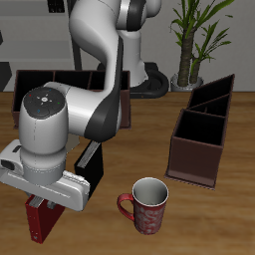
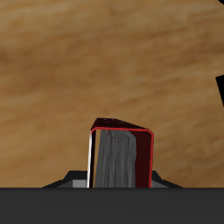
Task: Place the red book into the left desk caddy's back compartment
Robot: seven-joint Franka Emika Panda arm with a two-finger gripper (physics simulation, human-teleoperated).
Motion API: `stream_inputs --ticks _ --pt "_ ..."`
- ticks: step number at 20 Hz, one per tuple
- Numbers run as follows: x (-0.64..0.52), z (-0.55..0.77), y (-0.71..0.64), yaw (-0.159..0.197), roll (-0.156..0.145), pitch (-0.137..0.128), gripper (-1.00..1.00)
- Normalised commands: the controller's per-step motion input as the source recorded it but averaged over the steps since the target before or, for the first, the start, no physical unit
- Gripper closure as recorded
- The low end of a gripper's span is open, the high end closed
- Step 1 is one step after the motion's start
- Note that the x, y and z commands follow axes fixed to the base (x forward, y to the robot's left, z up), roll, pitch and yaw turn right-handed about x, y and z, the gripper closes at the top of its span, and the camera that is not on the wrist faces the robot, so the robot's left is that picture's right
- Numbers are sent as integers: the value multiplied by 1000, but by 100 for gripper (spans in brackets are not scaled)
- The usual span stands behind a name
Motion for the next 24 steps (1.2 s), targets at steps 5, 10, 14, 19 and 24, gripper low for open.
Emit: stream_inputs --ticks 5,10,14,19,24 --pt "-335 800 147 66 -47 -62 100" --pt "-608 948 217 6 -48 -58 100" --pt "-673 836 267 15 -34 -44 100" --pt "-781 754 388 27 -9 -48 100" --pt "-625 480 266 46 1 -64 100"
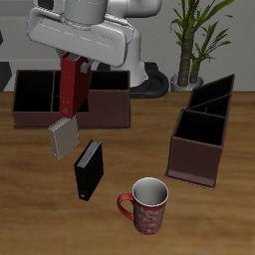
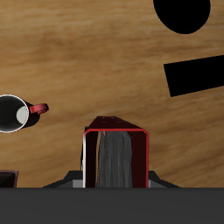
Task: Place the red book into the left desk caddy's back compartment
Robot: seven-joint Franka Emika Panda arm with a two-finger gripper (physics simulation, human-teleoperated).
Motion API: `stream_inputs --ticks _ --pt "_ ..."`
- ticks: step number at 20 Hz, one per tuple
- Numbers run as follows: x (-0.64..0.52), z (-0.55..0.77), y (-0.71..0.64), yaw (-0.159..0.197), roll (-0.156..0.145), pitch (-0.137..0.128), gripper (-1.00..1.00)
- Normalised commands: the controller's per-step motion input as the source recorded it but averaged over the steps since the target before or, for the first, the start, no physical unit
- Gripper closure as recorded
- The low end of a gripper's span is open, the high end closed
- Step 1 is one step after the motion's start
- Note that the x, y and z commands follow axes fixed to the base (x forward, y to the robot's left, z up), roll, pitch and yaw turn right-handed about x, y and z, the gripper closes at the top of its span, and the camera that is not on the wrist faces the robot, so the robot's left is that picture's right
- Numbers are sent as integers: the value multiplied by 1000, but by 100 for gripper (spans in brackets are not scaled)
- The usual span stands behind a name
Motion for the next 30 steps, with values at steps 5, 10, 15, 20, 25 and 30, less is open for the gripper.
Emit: stream_inputs --ticks 5,10,15,20,25,30 --pt "-582 294 253 -10 17 -29 100" --pt "-586 270 119 -10 -78 -69 100" --pt "-502 107 248 25 -8 -51 100" --pt "-256 -34 111 25 -8 -8 100" --pt "-521 -84 231 8 -10 4 100" --pt "-412 60 21 -55 4 -51 100"
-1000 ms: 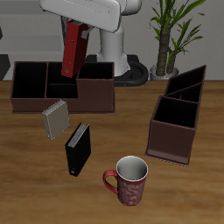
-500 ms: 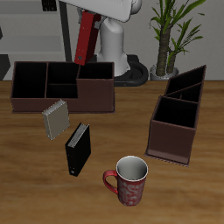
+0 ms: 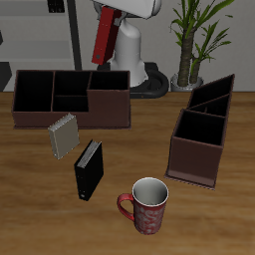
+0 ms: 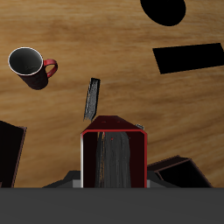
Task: Place the red book into the left desk caddy's back compartment
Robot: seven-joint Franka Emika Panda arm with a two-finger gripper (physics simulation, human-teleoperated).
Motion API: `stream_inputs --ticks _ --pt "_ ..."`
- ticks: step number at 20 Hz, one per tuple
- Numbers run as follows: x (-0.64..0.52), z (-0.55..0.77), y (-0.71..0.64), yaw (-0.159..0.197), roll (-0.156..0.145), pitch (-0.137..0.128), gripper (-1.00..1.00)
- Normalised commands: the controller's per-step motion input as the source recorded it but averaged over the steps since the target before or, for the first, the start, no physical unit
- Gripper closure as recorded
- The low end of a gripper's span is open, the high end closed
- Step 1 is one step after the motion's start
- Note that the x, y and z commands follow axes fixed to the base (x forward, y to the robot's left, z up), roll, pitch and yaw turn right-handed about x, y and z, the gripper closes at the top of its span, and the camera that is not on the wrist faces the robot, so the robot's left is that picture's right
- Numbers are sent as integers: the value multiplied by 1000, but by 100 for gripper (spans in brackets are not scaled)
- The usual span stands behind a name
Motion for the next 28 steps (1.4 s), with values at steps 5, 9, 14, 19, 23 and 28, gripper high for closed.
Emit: stream_inputs --ticks 5,9,14,19,23,28 --pt "-415 -44 102 -20 4 -43 100" --pt "-376 -117 350 39 65 -8 100" --pt "-468 -151 363 -6 67 -35 100" --pt "-173 -233 242 -23 52 33 100" --pt "-97 -149 283 -3 35 25 100" --pt "-69 -139 387 -11 54 34 100"
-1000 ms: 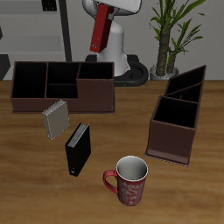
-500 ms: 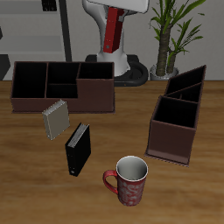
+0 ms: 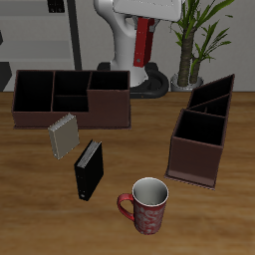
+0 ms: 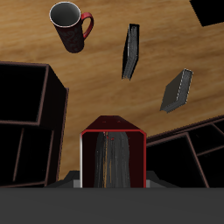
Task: Place the red book into the left desk caddy's back compartment
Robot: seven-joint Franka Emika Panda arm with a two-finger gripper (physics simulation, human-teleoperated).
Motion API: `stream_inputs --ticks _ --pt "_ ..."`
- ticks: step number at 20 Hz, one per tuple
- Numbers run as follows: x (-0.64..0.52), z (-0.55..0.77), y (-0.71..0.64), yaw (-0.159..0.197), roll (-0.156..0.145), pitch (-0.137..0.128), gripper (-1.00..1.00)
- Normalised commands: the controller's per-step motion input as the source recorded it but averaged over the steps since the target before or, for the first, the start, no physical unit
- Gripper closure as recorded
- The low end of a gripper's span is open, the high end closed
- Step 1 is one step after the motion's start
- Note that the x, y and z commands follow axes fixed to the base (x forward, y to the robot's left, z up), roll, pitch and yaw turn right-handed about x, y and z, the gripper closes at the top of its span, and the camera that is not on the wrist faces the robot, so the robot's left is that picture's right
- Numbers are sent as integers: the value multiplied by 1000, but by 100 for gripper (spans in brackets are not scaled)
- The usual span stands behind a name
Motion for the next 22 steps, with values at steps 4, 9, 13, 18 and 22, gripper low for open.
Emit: stream_inputs --ticks 4,9,13,18,22 --pt "30 -186 456 -15 48 61 100" --pt "23 -77 444 12 57 19 100" --pt "-1 19 530 -9 70 -11 100" --pt "49 -47 416 -3 66 18 100" --pt "161 -65 334 14 40 21 100"
